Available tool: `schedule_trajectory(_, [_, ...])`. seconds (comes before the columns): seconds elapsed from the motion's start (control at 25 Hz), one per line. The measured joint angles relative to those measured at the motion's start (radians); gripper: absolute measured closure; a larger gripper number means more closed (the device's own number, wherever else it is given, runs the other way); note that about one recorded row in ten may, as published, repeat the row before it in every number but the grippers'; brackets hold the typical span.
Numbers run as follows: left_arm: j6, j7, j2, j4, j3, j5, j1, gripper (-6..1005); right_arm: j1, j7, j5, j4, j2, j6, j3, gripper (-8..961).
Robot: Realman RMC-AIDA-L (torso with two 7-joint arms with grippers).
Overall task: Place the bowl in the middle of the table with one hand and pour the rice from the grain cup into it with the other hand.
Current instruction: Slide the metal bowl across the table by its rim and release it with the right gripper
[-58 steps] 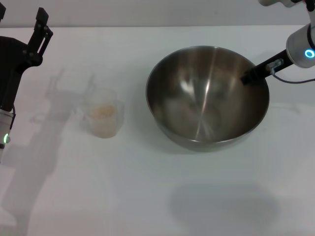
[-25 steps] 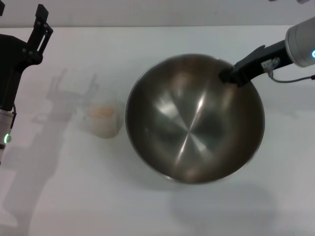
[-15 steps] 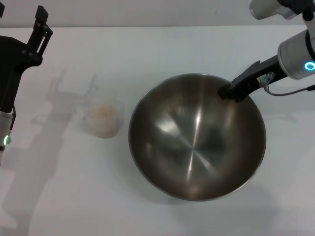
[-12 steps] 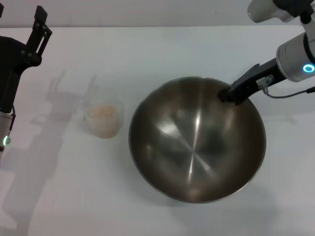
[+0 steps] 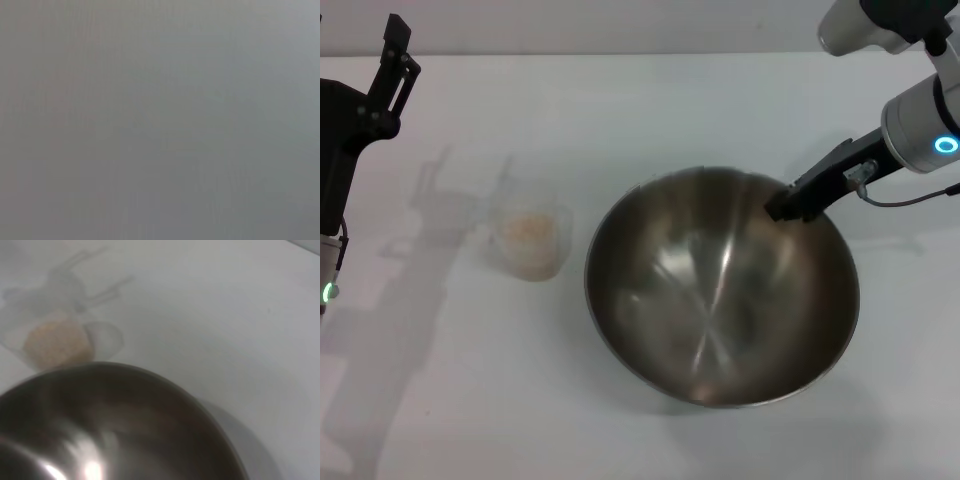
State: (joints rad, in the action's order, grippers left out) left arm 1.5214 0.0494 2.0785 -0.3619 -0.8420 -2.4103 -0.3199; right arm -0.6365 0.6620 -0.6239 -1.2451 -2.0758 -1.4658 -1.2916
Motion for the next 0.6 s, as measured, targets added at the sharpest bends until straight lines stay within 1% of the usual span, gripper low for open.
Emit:
schedule_trajectory(0.2, [0.019, 0.015, 0.000, 0.003, 0.000, -0.002, 0.004, 232, 0.007, -0.018, 0.014, -0.033, 0.000, 0.000, -0.036, 725])
schedule_trajectory(0.4, [0.039, 0.027, -0.001, 0.007, 0.001, 0.000, 0.015, 234, 0.015, -0.021, 0.016, -0.104, 0.000, -0.001, -0.046, 649])
schedule_trajectory(0.48, [0.044, 0.027, -0.001, 0.010, 0.000, 0.002, 0.025, 235, 0.016, -0.021, 0.014, -0.160, 0.000, 0.012, -0.047, 618])
schedule_trajectory(0.56, [0.044, 0.027, -0.001, 0.010, -0.001, 0.003, 0.028, 236, 0.016, -0.021, 0.011, -0.177, 0.000, 0.024, -0.047, 588])
schedule_trajectory(0.6, [0.044, 0.027, -0.001, 0.010, -0.003, 0.003, 0.031, 236, 0.016, -0.020, 0.008, -0.195, 0.000, 0.042, -0.047, 590])
